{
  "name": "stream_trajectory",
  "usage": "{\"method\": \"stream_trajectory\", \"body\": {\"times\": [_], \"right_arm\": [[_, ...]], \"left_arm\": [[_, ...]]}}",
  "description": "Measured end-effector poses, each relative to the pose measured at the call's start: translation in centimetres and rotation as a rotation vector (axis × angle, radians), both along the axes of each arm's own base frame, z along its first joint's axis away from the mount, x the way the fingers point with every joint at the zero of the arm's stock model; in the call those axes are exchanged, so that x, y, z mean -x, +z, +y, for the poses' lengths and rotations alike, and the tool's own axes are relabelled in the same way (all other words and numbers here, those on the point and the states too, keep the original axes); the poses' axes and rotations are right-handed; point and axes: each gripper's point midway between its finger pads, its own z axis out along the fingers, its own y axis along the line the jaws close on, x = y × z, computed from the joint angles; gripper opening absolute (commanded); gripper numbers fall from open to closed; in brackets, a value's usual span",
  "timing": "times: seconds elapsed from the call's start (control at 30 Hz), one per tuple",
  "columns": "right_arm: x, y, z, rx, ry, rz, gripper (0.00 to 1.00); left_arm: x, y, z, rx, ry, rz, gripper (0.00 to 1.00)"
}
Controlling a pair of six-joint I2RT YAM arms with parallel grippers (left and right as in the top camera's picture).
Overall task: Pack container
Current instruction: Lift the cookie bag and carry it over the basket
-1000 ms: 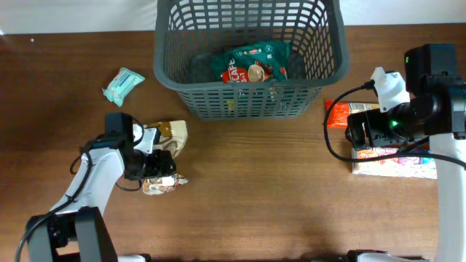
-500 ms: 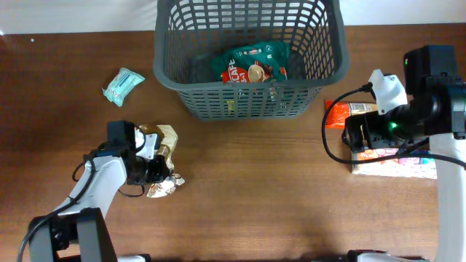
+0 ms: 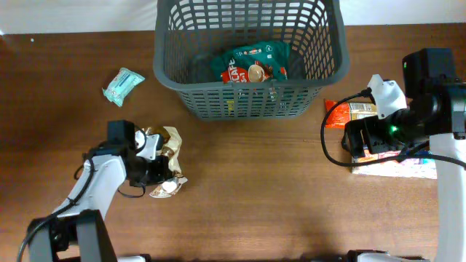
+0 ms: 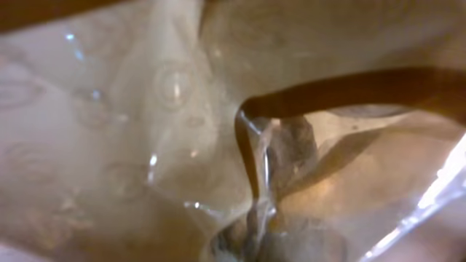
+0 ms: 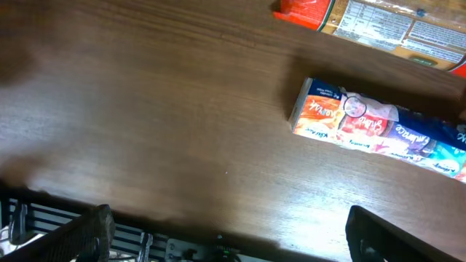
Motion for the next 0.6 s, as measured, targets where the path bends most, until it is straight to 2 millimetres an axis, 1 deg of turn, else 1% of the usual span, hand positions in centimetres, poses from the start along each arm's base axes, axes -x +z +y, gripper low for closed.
{"method": "stream_trajectory", "body": {"times": [0.07,0.13,0.23,0.3,0.4,0.47,0.5,0.6], "right_arm": [[0.1,0.0,0.0,0.0,0.0,0.002,0.99],[0.1,0.0,0.0,0.0,0.0,0.003,0.99],[0.1,0.0,0.0,0.0,-0.001,0.002,0.99],[0.1,0.0,0.0,0.0,0.0,0.002,0.99],[0.1,0.0,0.0,0.0,0.0,0.002,0.99],[0.1,0.0,0.0,0.0,0.0,0.002,0.99],[0.1,0.0,0.0,0.0,0.0,0.003,0.99],[0.0,0.0,0.0,0.0,0.0,0.002,0.99]], "left_arm": [[-0.3,1.5,0.2,0.008,0.011,-0.017,0.02],[-0.9,3.6,0.8,0.009,0.033,-0.057,0.02],[-2.1,8.1,2.4,-0.001,0.086,-0.167,0.02],[-2.5,11.0,3.6,-0.013,0.125,-0.229,0.02],[-3.5,16.7,5.6,-0.041,0.185,-0.384,0.02],[-4.3,21.6,6.1,-0.046,0.205,-0.523,0.02],[-4.7,24.5,5.9,-0.034,0.2,-0.605,0.02],[-5.5,30.8,4.3,0.025,0.157,-0.776,0.02]]}}
